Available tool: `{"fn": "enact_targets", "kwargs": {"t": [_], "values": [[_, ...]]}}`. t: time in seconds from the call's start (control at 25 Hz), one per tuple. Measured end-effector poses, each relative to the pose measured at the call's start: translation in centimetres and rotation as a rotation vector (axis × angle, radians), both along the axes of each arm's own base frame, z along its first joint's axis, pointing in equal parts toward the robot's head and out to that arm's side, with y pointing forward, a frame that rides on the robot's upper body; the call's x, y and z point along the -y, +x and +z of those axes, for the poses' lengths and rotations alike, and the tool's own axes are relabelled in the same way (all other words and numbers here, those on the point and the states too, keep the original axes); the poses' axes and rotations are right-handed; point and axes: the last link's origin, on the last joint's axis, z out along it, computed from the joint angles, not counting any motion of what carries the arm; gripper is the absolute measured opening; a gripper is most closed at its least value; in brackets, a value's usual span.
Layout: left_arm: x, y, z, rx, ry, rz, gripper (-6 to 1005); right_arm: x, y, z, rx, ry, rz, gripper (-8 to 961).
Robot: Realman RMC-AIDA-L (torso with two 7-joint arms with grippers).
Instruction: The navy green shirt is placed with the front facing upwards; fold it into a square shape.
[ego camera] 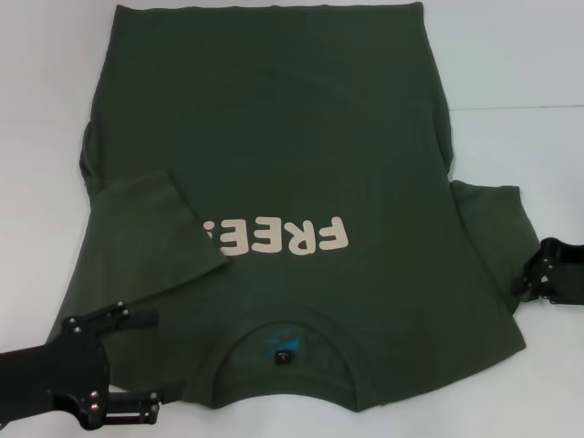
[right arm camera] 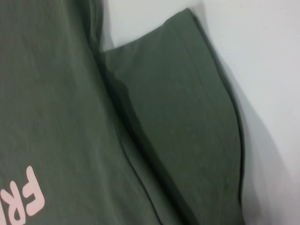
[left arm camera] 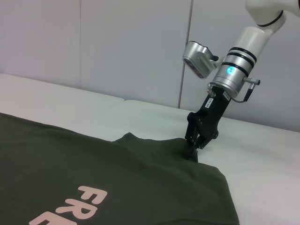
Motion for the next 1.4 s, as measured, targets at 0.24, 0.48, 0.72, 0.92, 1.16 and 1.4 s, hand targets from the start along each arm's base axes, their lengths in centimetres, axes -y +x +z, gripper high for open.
{"fn": "enact_targets", "kwargs": {"t": [0.24,0.48,0.72,0.92,1.16,1.4], "values": [[0.0,0.0,0.0,0.000,0.000,-0.002,960,-0.2,-0.3,-0.2,0.009,-0.014,0.010,147],[-0.1,0.1,0.0,0.002,0.003,-0.002,960,-0.3,-0.4,0.4,0.023,-0.007,0.038,49],[-0.1,0.1,0.1,0.016,-0.001,0.014,959,-0.3,-0.1,2.7,0.030,0.055,0.065,44],[-0.1,0.1,0.2,0.025,-0.006,0.034,959,0.2,0.5,5.1,-0.008,0.130,0.095,42],[-0.5,0.4,0.2,0.037,-0.016,0.048,958,0.5,0.2,6.9,-0.049,0.190,0.189,41],[-0.6,0.5,0.0,0.054,-0.032,0.074,957,0.3,-0.5,7.7,-0.058,0.228,0.272,42]]}}
